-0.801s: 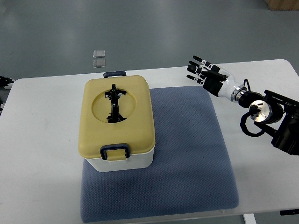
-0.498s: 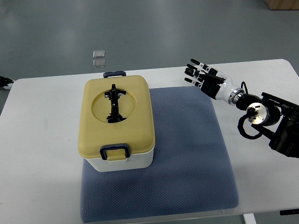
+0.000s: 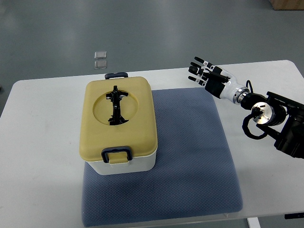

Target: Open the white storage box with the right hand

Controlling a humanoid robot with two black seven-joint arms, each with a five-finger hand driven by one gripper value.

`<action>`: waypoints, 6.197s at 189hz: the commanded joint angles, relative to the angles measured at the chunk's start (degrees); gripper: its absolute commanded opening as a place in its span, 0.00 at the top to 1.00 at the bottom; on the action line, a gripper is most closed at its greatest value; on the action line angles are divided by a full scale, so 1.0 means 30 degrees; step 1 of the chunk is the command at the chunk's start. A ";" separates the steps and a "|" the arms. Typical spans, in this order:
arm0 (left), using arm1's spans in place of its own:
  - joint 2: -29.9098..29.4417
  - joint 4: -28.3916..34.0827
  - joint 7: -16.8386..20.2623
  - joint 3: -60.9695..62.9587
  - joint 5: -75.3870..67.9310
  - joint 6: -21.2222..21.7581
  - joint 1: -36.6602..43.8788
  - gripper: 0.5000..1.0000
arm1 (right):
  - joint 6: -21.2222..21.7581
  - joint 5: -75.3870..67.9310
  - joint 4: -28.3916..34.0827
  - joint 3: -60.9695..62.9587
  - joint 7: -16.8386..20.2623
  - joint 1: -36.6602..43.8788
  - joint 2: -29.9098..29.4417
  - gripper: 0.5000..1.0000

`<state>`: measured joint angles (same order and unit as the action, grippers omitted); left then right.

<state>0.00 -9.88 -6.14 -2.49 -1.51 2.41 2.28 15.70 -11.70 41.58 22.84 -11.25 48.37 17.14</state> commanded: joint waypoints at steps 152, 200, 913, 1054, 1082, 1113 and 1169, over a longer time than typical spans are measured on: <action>0.0000 0.0013 -0.0003 0.0041 0.0005 -0.0012 0.0000 0.00 | 0.0216 1.4183 0.1638 -0.0085 -0.2814 0.3066 0.1554 0.12; 0.0000 0.0013 -0.0003 0.0041 0.0005 -0.0012 0.0000 0.00 | 0.0040 2.2062 0.3453 -0.0349 -0.4776 0.5438 0.3223 0.12; 0.0000 0.0013 -0.0003 0.0041 0.0005 -0.0012 0.0000 0.00 | -0.3064 3.4457 0.5886 -0.7790 -0.7918 1.1417 0.8145 1.00; 0.0000 0.0013 -0.0003 0.0041 0.0005 -0.0012 0.0000 0.00 | -0.7899 3.3988 0.5007 -0.9636 -0.7918 0.6670 0.6505 0.37; 0.0000 0.0013 -0.0003 0.0041 0.0005 -0.0012 0.0000 0.00 | -0.8310 3.3842 0.5094 -0.9607 -0.7918 0.6436 0.6066 0.14; 0.0000 0.0013 -0.0003 0.0041 0.0005 -0.0012 0.0000 0.00 | -0.8310 3.3842 0.5183 -0.9607 -0.7918 0.6465 0.6095 0.14; 0.0000 0.0013 -0.0003 0.0041 0.0005 -0.0012 0.0000 0.00 | -0.6698 3.3959 0.5681 -0.9636 -0.7918 0.7988 0.7296 0.14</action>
<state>0.00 -9.84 -6.17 -2.37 -1.50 2.37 2.29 -7.85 90.45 57.87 -6.25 -35.00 69.54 37.32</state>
